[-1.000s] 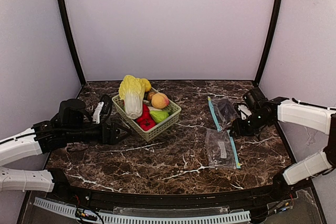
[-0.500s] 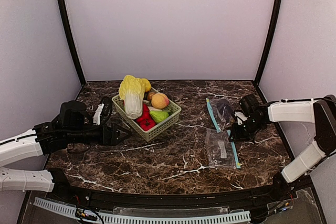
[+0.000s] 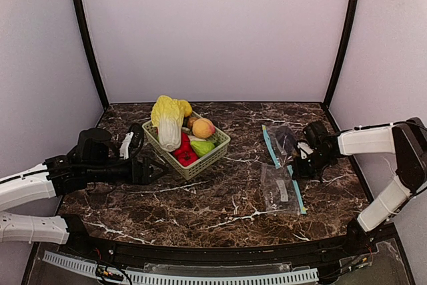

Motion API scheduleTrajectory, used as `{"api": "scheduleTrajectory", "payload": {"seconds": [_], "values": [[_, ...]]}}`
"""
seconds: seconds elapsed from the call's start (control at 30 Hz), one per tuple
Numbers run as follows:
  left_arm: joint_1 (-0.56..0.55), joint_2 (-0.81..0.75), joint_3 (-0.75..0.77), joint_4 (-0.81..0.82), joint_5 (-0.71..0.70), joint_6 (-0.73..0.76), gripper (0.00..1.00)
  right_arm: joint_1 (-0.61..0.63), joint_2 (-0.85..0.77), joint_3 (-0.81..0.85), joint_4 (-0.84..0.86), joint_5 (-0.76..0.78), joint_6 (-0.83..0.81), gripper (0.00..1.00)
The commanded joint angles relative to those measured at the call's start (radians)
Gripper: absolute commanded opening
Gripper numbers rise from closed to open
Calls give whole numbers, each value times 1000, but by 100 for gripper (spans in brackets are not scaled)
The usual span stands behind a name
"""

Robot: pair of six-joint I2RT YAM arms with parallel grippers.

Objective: Place the food in the zip-top bag and seal the zipper
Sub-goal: Pick up the zipper food storage bag from the center of the board, then pass from the right arm to the left

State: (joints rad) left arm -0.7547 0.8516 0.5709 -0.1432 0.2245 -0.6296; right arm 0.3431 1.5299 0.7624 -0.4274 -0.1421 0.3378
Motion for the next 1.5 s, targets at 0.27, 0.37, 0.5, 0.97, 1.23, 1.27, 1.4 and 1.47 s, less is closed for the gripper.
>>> {"api": "scheduleTrajectory", "payload": {"seconds": [0.27, 0.37, 0.5, 0.97, 1.23, 1.27, 1.4, 1.47], "values": [[4, -2, 17, 62, 88, 75, 85, 11, -319, 5, -19, -284, -78, 0], [0, 29, 56, 94, 157, 122, 84, 41, -436, 41, -40, -387, -109, 0], [-49, 115, 170, 139, 232, 202, 84, 130, -504, 115, -68, -485, -129, 0], [-160, 434, 501, 153, 385, 381, 85, 448, -312, 368, -107, -577, -165, 0], [-189, 509, 518, 138, 359, 405, 85, 525, -204, 421, -64, -637, -172, 0], [-189, 518, 518, 164, 367, 404, 84, 532, -194, 428, -69, -637, -177, 0], [-189, 555, 529, 200, 479, 392, 52, 544, -171, 450, -69, -600, -183, 0], [-190, 574, 538, 195, 531, 386, 28, 545, -168, 460, -66, -576, -182, 0]]}}
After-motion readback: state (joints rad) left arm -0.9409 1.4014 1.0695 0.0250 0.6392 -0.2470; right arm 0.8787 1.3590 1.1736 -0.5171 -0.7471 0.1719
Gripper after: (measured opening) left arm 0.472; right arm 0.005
